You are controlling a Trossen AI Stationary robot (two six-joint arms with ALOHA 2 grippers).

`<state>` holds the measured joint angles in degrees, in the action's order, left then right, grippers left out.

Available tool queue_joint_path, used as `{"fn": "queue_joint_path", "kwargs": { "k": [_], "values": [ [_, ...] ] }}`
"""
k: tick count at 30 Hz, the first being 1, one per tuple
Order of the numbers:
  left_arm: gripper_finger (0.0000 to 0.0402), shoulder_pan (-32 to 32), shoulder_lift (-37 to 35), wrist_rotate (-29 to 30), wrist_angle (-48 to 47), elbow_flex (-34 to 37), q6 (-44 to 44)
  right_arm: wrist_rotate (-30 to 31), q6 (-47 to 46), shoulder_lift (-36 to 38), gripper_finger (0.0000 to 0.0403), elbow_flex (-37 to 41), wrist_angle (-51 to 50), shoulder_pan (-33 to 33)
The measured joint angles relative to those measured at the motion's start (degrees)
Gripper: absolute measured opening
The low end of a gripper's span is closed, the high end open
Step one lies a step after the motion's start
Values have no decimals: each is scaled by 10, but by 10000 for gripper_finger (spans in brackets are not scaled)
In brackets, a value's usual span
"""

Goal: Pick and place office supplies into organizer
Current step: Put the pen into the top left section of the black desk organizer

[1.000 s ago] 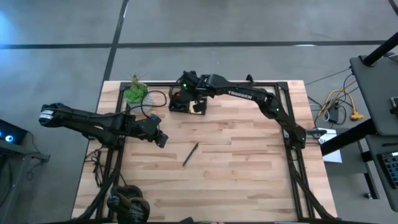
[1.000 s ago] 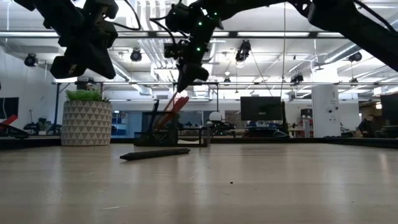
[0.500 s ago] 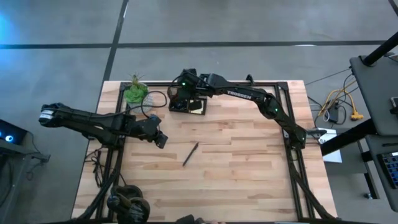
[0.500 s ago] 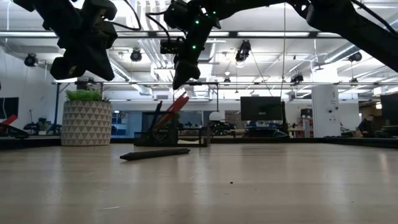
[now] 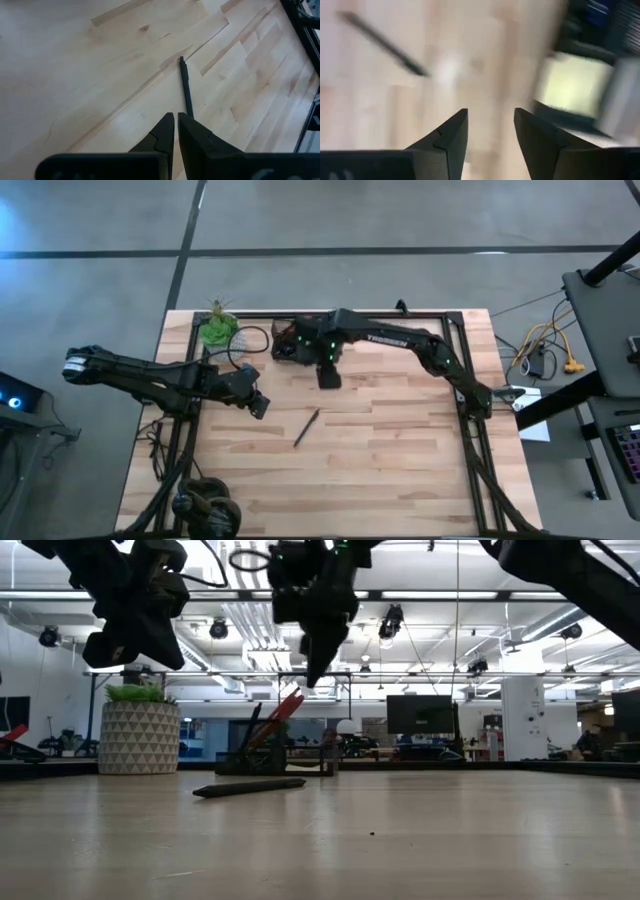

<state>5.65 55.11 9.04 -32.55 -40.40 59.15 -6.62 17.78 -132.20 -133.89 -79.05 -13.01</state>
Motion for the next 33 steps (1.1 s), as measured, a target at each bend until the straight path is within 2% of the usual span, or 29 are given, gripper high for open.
{"fn": "queue_joint_path", "kwargs": {
  "k": [5,12,23,33],
  "values": [
    [8,1,0,0,9,0,0,-24,6,0,143,17,49,42],
    [8,28,11,0,11,0,4,-25,-13,-1,136,56,112,90],
    [8,99,63,3,61,0,4,-25,-89,-1,135,119,108,152],
    [8,158,125,2,163,0,20,-25,-132,-1,126,168,109,236]
  ]
}}
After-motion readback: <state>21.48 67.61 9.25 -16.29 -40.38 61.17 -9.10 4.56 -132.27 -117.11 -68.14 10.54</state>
